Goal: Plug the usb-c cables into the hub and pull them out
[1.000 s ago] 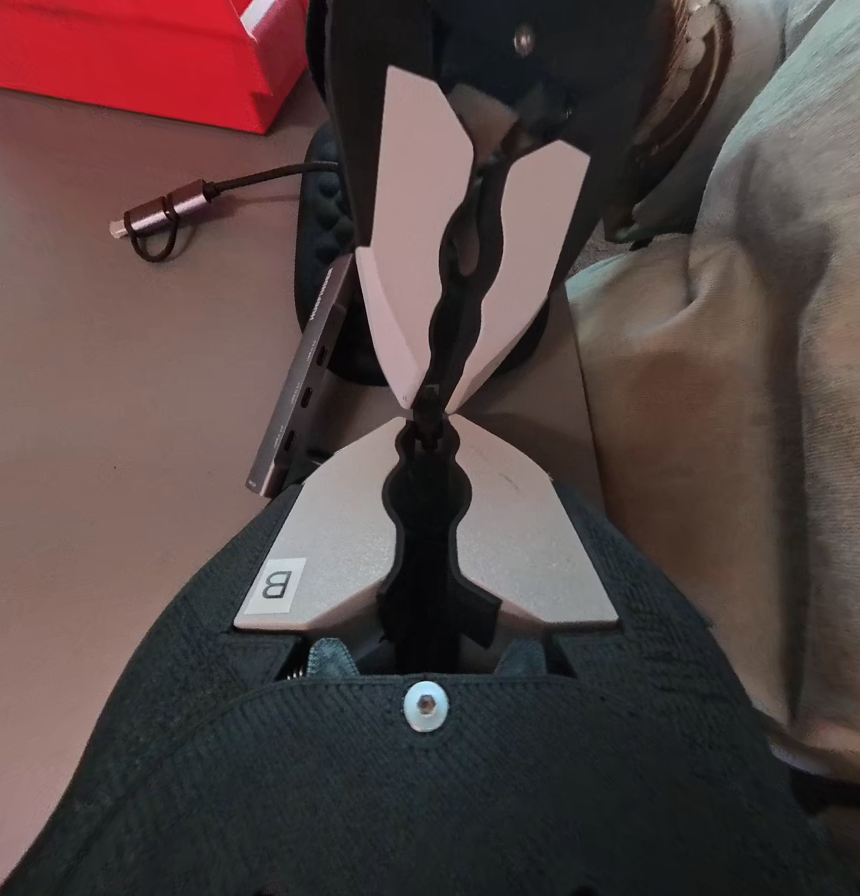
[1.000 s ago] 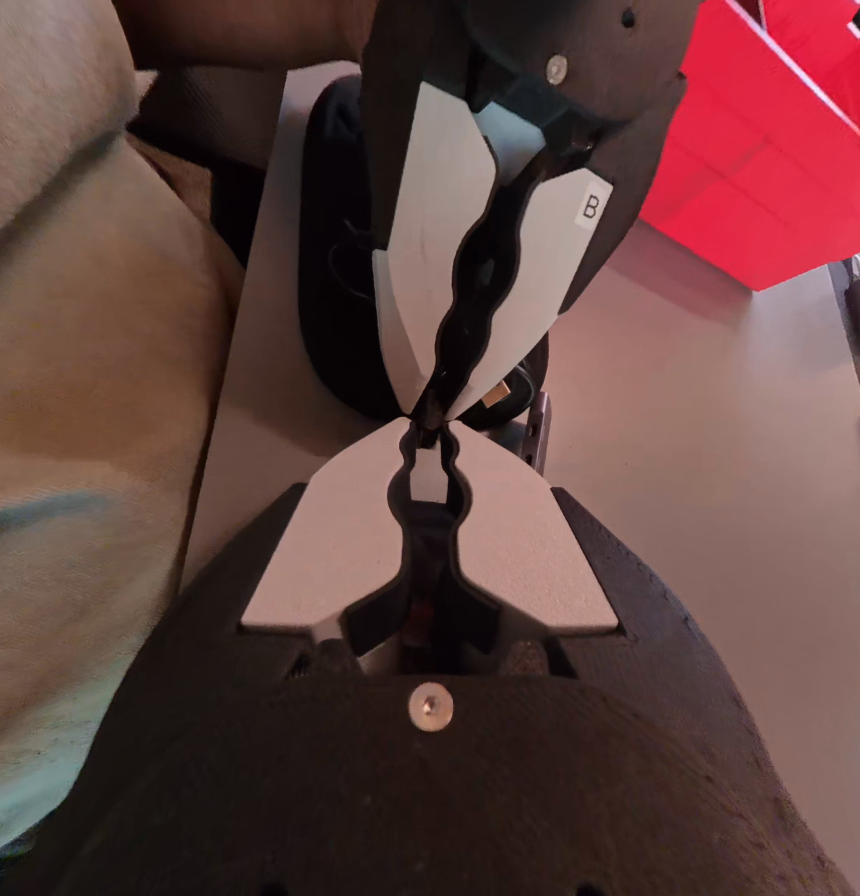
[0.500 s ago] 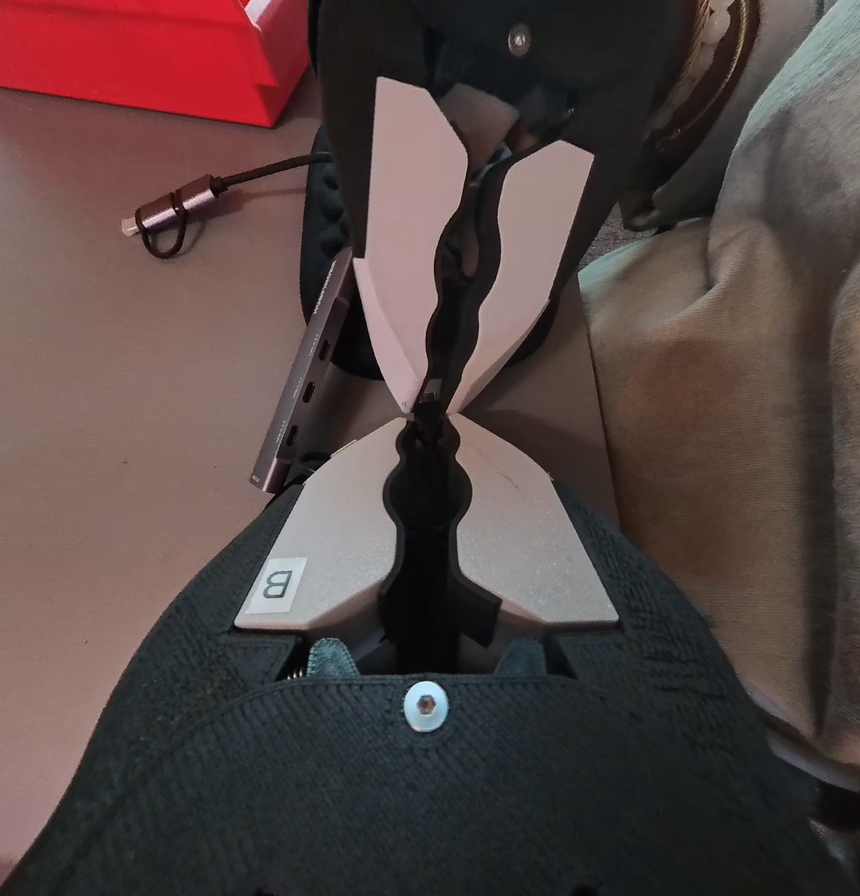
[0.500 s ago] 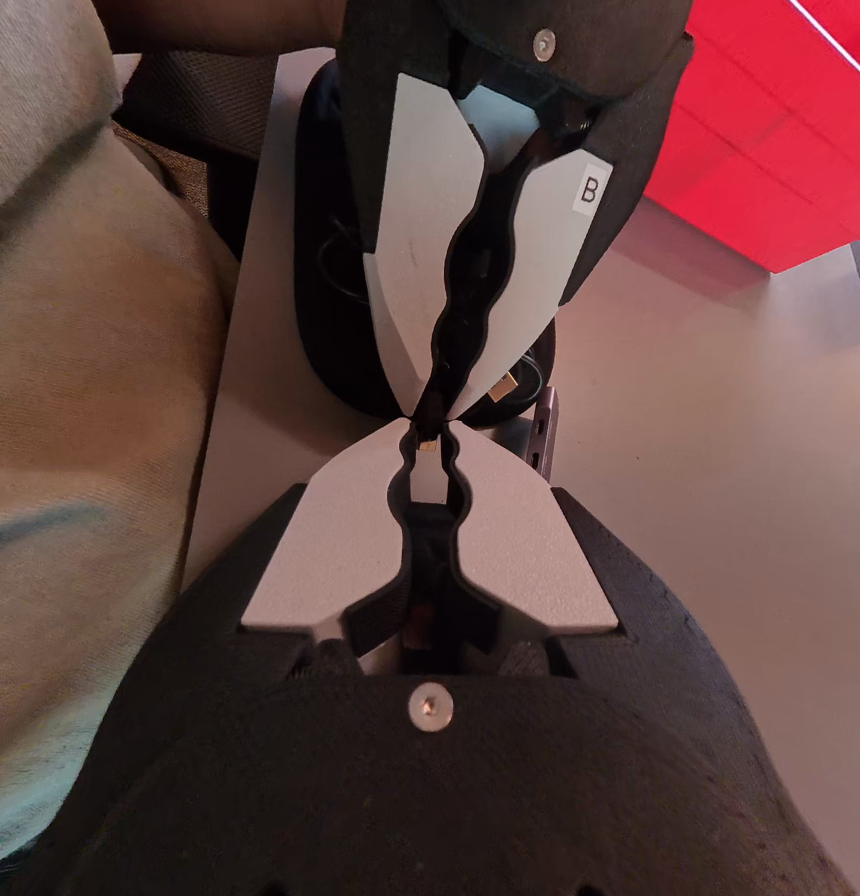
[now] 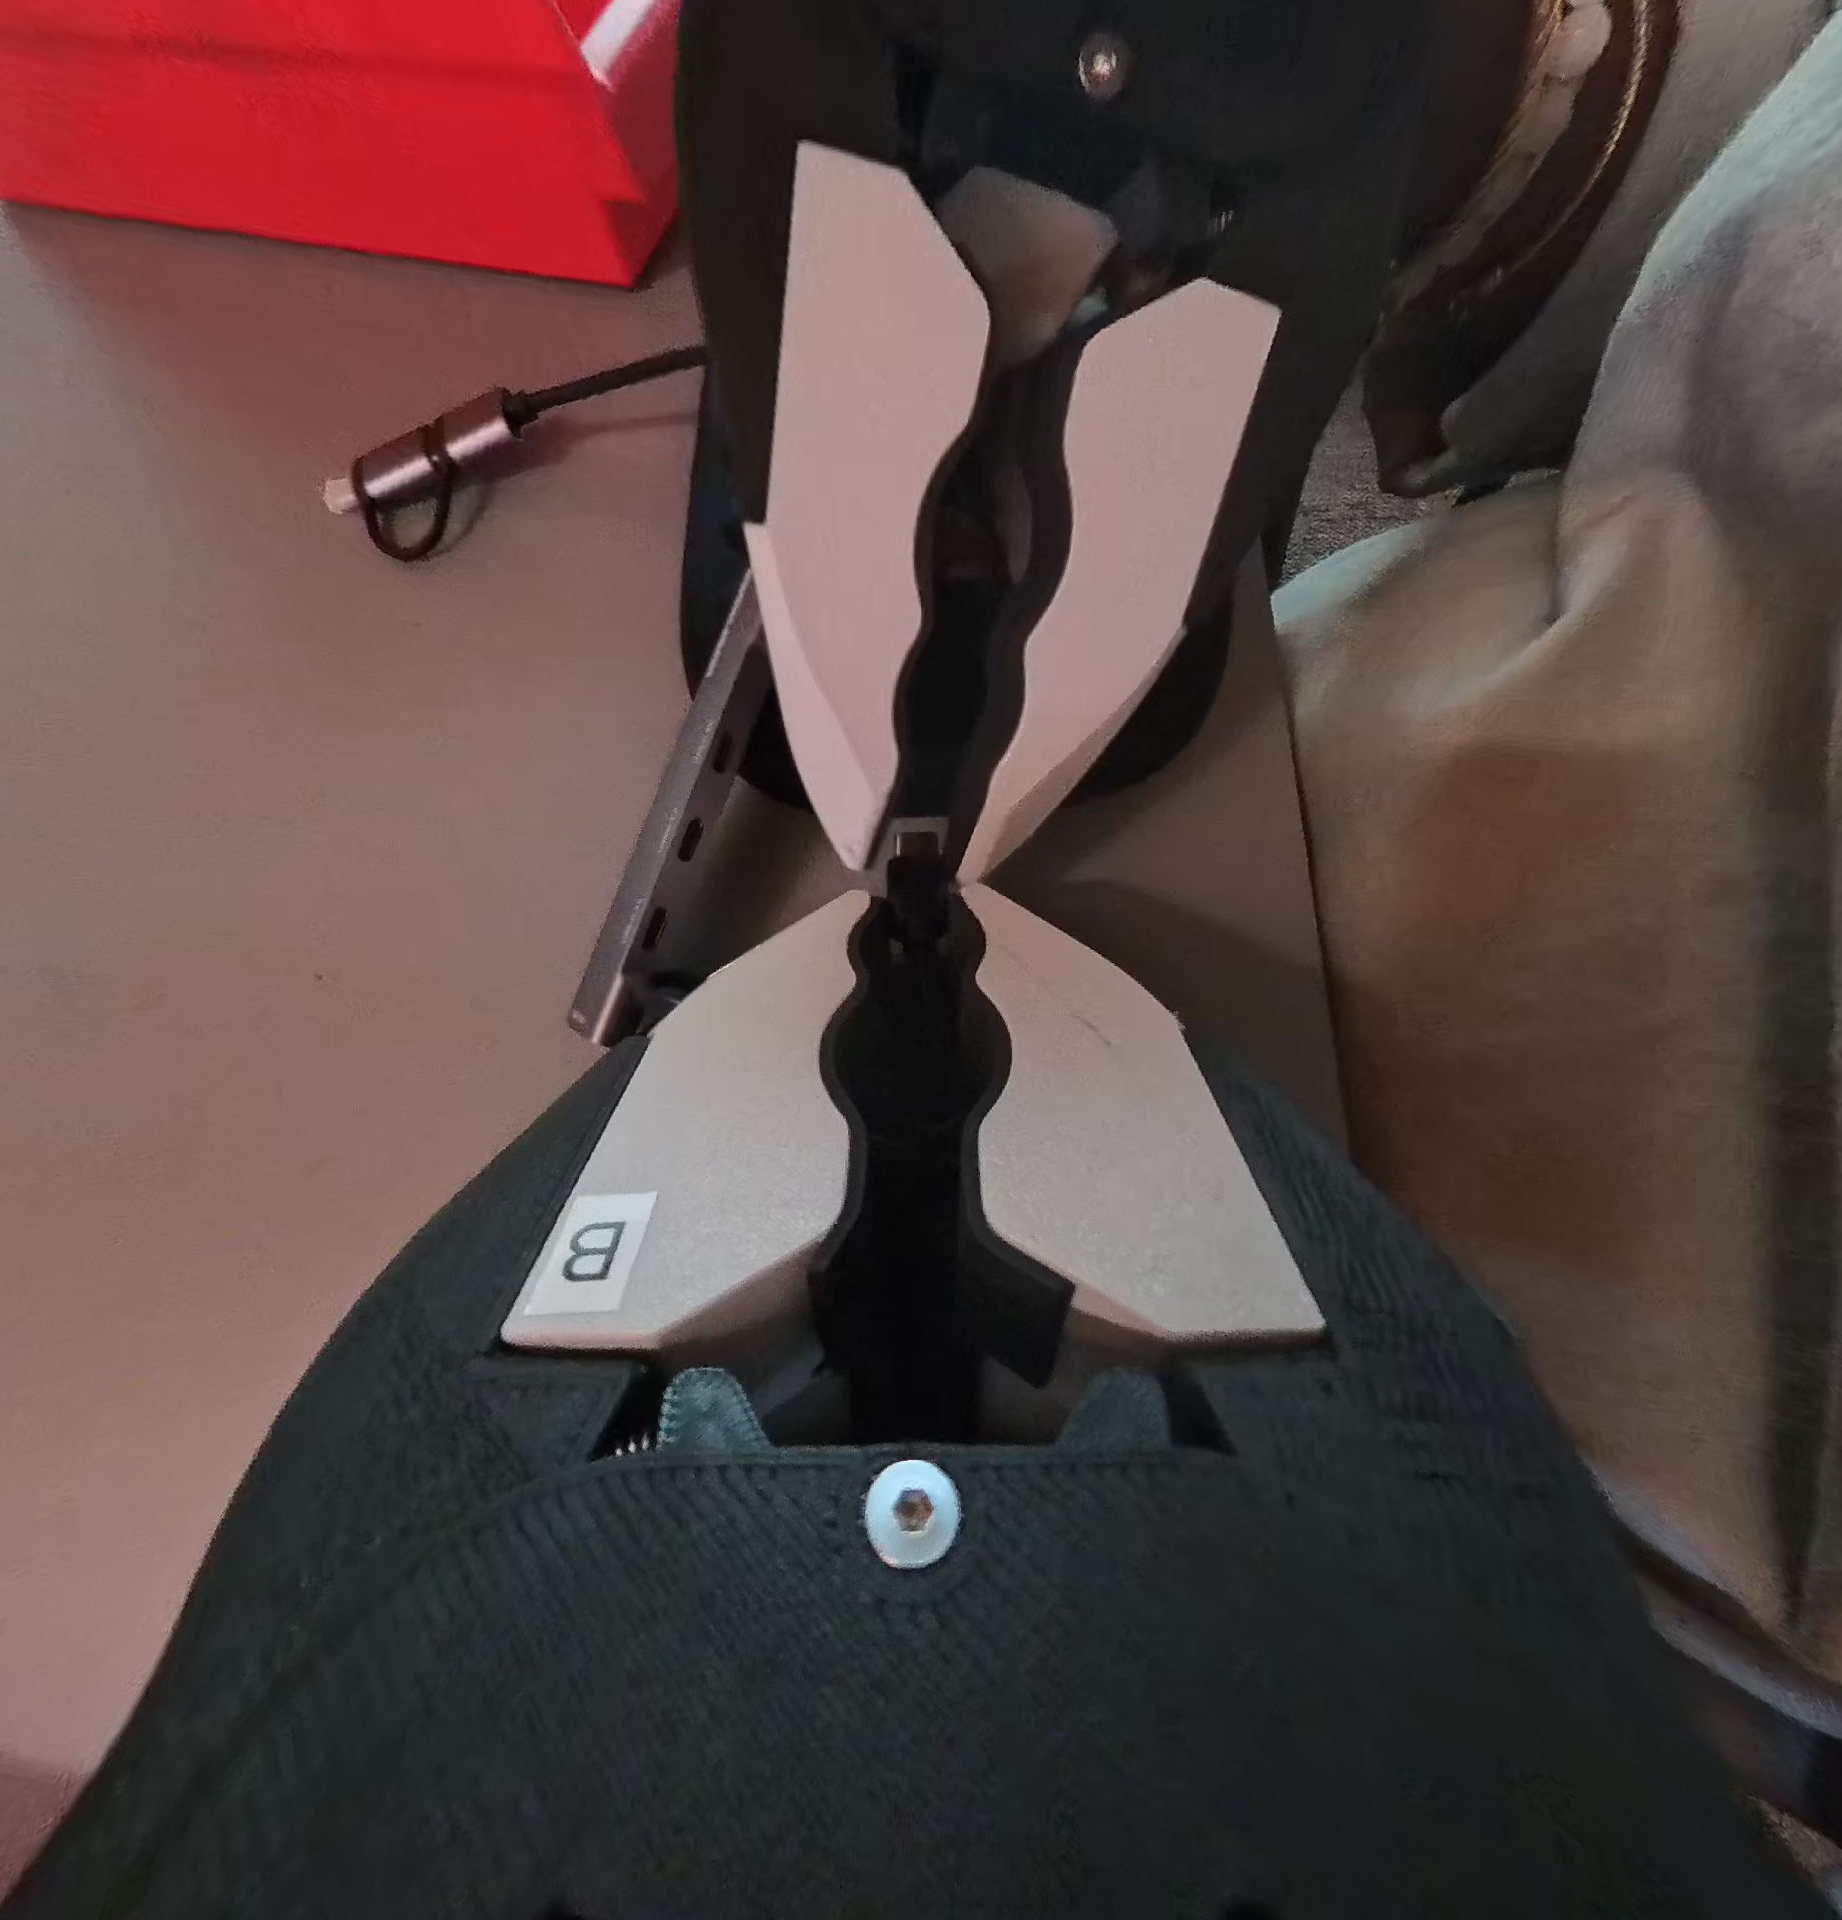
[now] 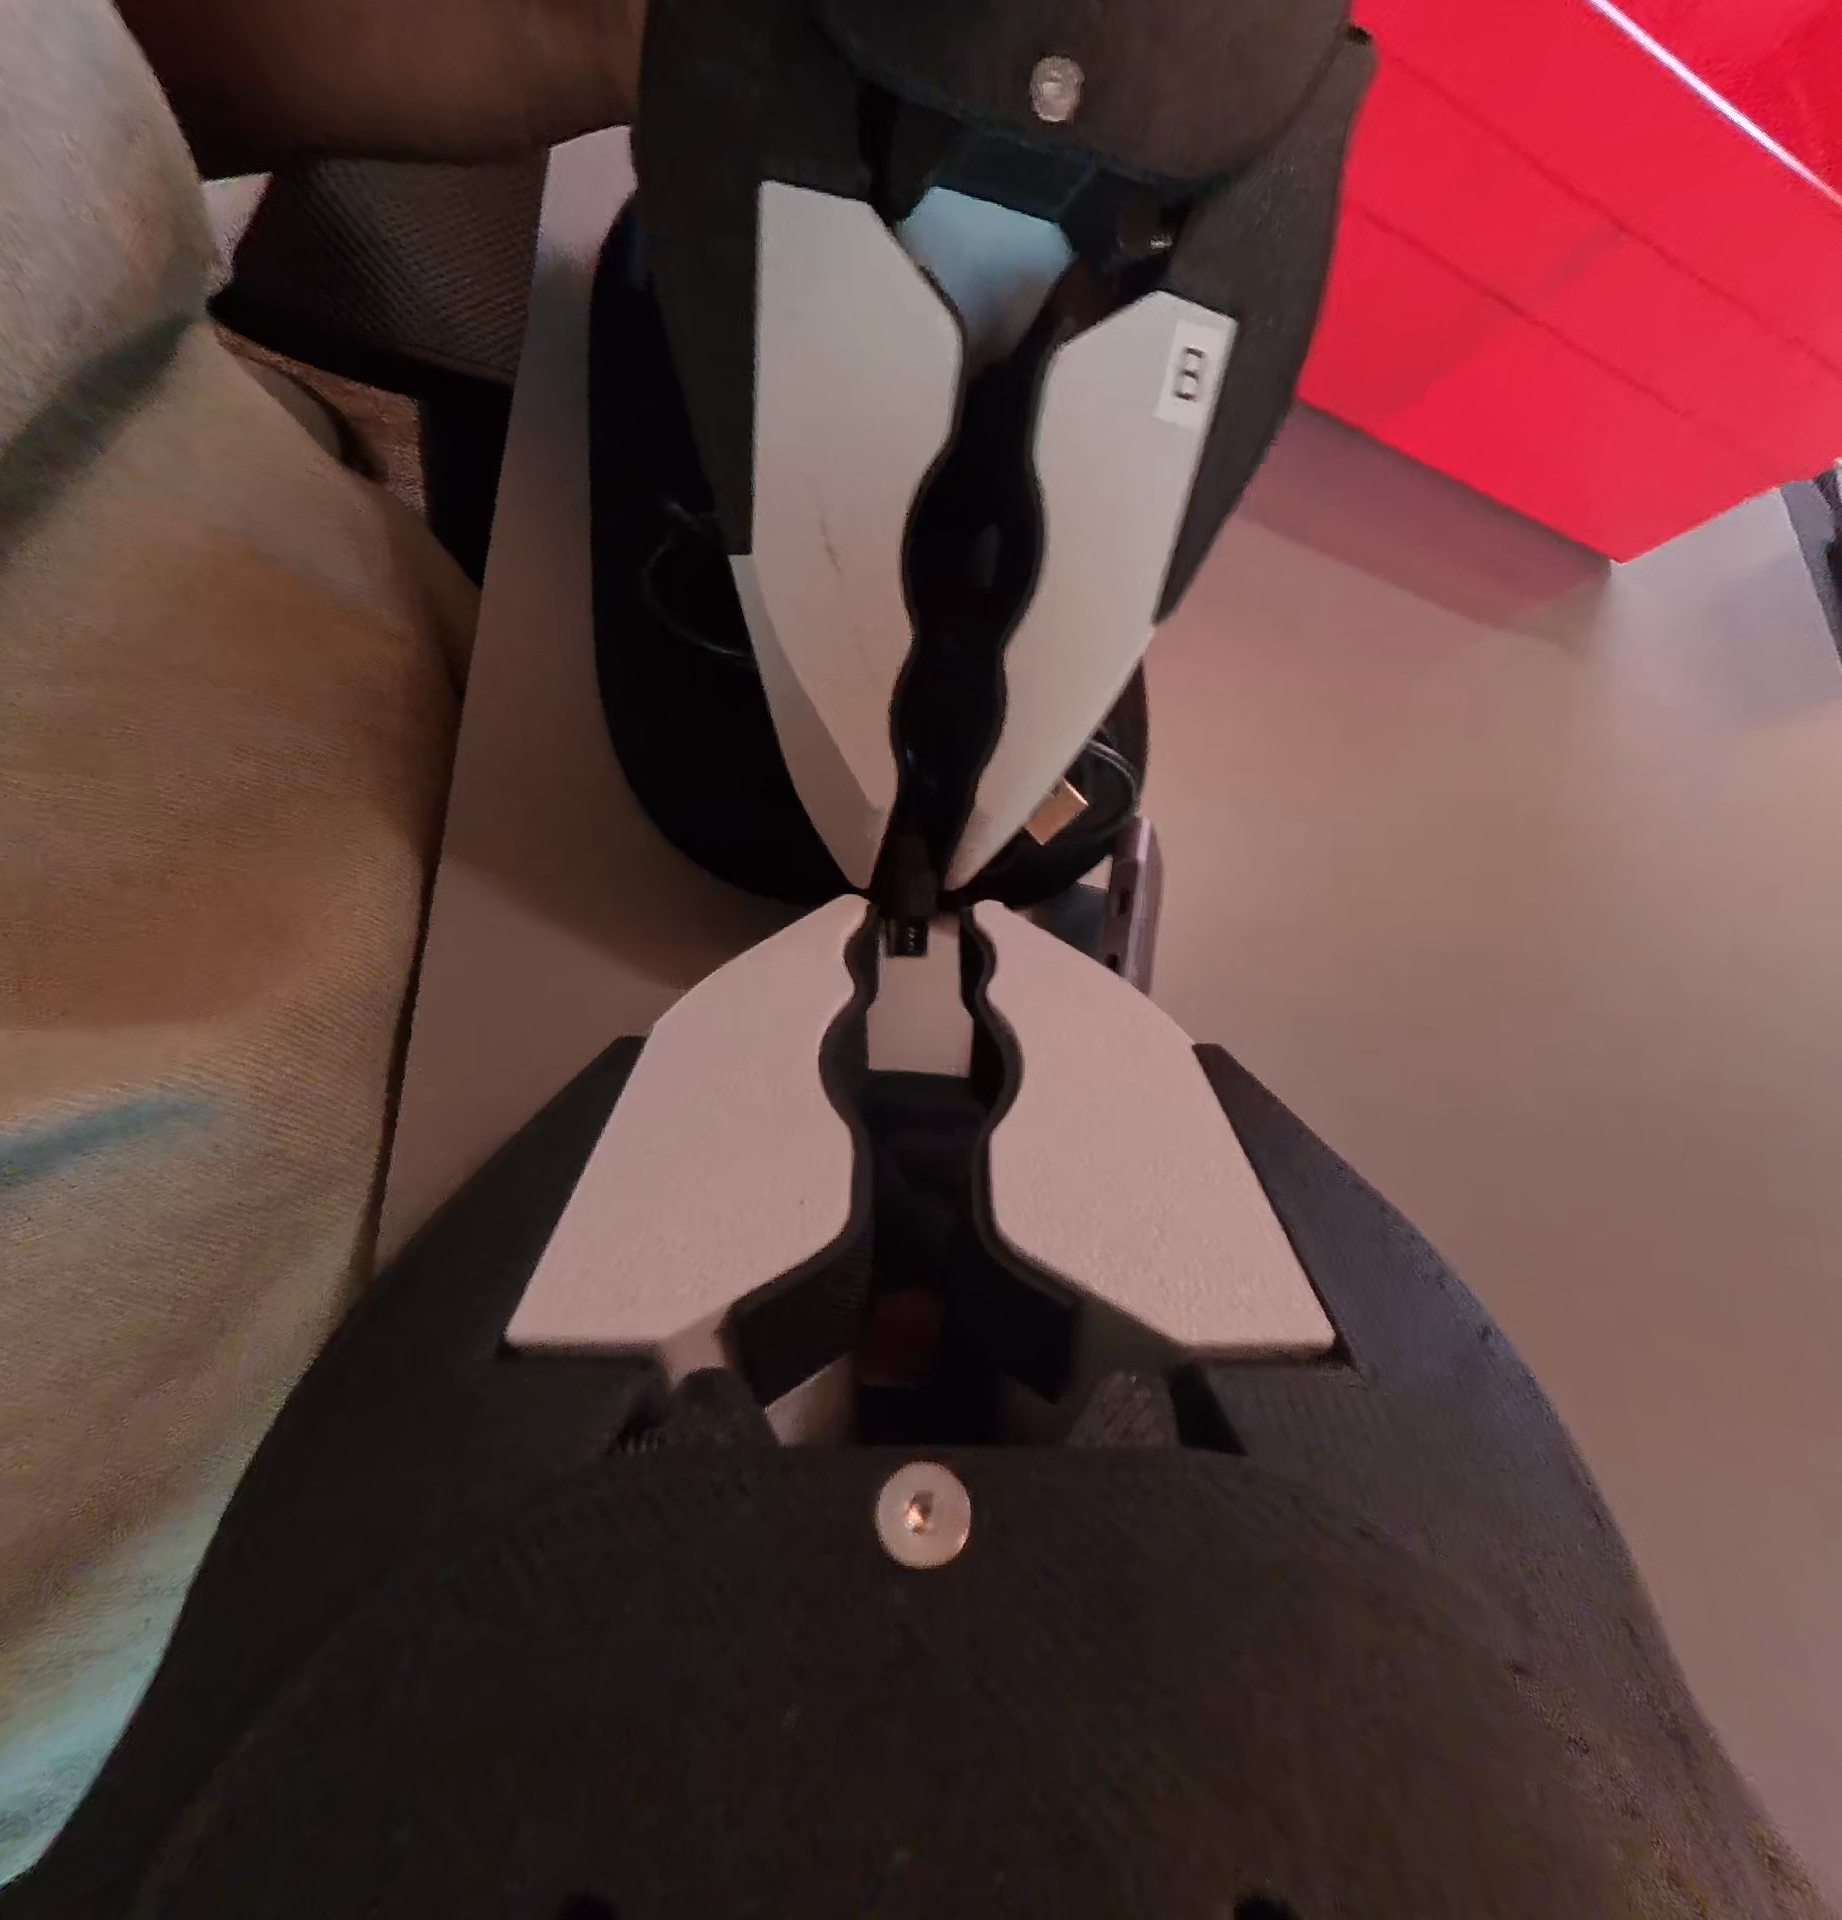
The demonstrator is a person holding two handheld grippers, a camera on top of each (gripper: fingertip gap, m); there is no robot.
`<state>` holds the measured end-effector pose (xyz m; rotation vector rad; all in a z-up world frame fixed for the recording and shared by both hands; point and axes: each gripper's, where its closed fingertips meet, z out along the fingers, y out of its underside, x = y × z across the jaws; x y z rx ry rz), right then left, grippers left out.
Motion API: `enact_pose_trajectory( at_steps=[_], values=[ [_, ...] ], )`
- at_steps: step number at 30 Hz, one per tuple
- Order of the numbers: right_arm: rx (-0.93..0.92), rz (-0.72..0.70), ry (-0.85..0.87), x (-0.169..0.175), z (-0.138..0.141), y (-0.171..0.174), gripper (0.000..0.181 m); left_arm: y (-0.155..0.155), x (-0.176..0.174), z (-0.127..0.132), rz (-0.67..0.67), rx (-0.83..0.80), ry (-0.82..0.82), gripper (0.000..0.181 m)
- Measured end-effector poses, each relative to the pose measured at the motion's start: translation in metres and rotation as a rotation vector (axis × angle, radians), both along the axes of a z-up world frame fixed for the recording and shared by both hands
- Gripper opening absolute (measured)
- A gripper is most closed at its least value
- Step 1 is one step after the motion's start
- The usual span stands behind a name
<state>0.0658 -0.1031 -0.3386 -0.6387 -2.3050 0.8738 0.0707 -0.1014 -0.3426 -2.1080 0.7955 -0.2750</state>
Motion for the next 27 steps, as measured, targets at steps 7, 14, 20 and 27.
enact_pose_trajectory(
  at_steps=[7,14,20,27],
  values=[
    [-0.009,-0.139,0.038,0.015,0.026,0.057,0.035,0.004,-0.006,0.002,0.054,0.007,-0.018,0.009],
    [0.118,-0.089,0.112,0.017,0.002,0.07,0.033,0.008,-0.014,0.012,0.116,0.014,-0.12,0.009],
    [0.203,-0.114,0.204,-0.002,-0.001,0.065,0.011,0.013,-0.023,0.012,0.192,-0.006,-0.146,0.009],
    [0.62,-0.364,0.476,-0.031,0.027,0.082,0.008,0.027,-0.054,0.035,0.431,0.09,-0.224,0.009]
  ],
)
